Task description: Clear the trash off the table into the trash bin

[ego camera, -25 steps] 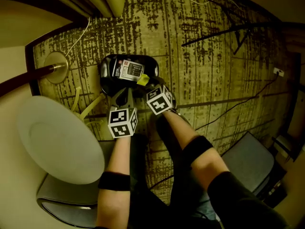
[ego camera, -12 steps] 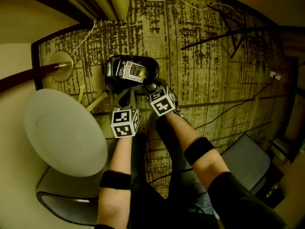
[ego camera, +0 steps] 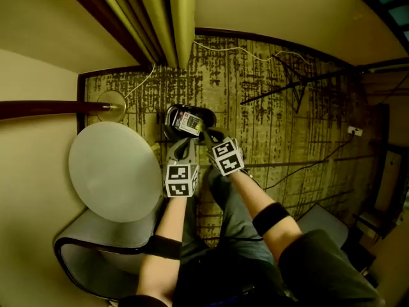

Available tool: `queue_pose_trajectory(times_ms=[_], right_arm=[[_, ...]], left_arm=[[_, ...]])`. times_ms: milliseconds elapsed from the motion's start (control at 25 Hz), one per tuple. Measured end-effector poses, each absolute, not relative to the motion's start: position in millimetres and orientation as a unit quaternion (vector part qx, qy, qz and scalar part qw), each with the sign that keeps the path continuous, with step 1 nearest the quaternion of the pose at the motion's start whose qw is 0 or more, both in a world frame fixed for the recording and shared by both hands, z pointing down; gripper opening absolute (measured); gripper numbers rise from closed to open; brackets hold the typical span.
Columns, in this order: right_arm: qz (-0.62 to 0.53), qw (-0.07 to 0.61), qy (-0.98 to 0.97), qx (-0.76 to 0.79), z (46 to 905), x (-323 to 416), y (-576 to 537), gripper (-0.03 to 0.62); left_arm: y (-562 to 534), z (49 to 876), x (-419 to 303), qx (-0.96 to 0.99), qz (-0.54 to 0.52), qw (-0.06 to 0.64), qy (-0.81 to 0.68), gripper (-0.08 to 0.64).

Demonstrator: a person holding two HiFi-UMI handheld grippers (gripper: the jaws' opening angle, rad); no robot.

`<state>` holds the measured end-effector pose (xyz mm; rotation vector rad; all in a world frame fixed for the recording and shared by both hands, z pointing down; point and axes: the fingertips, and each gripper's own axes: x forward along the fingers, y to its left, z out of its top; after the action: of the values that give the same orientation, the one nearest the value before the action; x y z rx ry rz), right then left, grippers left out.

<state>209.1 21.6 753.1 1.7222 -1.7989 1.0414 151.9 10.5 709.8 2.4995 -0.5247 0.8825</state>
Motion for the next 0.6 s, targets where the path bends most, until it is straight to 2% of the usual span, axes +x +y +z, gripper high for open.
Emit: queue_pose_trajectory(times_ms=[280,600], right_arm=[[0.308,0.200,-0.702,0.610,612,170,15,0.000],[0.248,0.190,-0.775,0.550,496,104,-26,0.000]], left_arm=[[-1,567,99,0.914,0.261,0.194,-0.243,0.000],[-49,453,12,0.895,0.234,0.163,-0.343,0.000]])
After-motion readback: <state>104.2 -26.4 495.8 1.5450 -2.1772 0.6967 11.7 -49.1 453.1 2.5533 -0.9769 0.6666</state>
